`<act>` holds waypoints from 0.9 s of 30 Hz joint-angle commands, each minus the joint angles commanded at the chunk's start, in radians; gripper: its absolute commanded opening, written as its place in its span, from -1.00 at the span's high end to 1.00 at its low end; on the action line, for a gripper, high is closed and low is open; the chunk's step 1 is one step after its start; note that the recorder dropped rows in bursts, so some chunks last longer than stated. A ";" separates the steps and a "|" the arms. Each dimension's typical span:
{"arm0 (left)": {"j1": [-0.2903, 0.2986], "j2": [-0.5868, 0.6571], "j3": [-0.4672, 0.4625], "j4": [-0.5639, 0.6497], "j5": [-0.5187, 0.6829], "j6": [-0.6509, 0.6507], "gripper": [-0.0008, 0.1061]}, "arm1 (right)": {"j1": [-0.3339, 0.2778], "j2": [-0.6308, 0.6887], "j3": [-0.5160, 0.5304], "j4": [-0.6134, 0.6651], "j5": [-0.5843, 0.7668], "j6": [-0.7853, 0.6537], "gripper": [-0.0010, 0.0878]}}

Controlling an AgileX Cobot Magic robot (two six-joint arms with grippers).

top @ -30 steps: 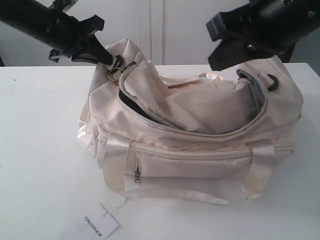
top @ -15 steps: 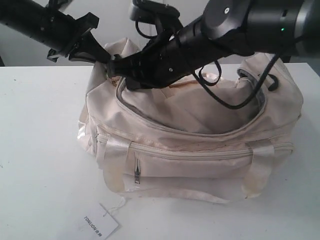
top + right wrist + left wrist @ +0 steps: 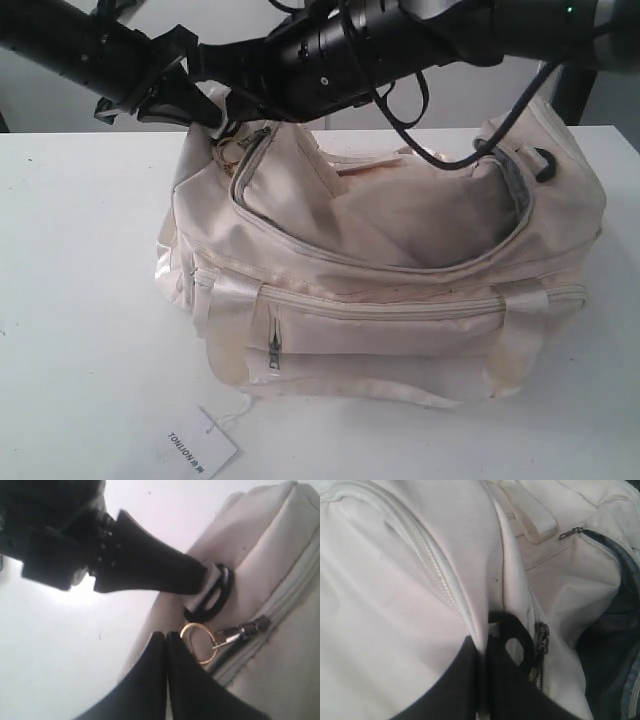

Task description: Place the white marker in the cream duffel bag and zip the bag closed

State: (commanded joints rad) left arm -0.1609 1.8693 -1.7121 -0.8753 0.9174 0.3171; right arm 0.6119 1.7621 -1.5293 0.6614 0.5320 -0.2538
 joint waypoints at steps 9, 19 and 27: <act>0.000 0.005 0.006 -0.044 0.001 0.000 0.99 | 0.027 0.097 -0.087 -0.187 0.074 0.188 0.98; 0.000 0.005 0.006 -0.049 0.023 0.000 0.99 | 0.027 0.100 -0.101 -0.256 0.074 0.235 0.34; 0.000 0.005 0.006 -0.065 0.025 0.000 0.99 | 0.027 0.133 -0.101 -0.239 0.066 0.285 0.16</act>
State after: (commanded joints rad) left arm -0.1609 1.8738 -1.7058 -0.9407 0.9425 0.3171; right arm 0.6384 1.8949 -1.6305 0.4221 0.5975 0.0316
